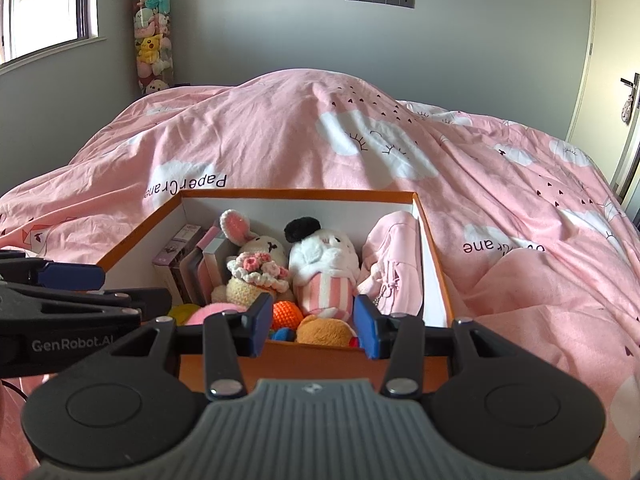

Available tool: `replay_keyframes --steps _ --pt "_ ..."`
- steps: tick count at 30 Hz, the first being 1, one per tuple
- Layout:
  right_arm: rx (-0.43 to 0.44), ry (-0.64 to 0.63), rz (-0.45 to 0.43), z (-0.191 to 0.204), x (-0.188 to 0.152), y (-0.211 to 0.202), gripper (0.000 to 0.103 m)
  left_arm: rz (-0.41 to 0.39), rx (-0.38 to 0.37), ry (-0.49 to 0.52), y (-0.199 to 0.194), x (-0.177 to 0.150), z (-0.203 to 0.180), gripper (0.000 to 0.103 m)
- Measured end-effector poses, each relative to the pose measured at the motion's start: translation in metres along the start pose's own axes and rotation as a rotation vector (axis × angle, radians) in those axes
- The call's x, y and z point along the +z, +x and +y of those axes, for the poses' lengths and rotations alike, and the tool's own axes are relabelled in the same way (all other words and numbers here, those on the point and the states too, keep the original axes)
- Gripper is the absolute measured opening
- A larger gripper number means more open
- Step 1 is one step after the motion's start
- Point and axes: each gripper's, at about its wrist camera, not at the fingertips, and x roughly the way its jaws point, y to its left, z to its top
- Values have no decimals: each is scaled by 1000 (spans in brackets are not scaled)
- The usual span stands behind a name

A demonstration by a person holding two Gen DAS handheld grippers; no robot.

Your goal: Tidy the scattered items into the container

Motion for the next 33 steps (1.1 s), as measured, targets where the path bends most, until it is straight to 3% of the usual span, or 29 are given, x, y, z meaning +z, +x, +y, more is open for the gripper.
replay_keyframes --steps 33 --pt "-6 -1 9 2 -9 7 51 9 -32 -29 7 -6 4 77"
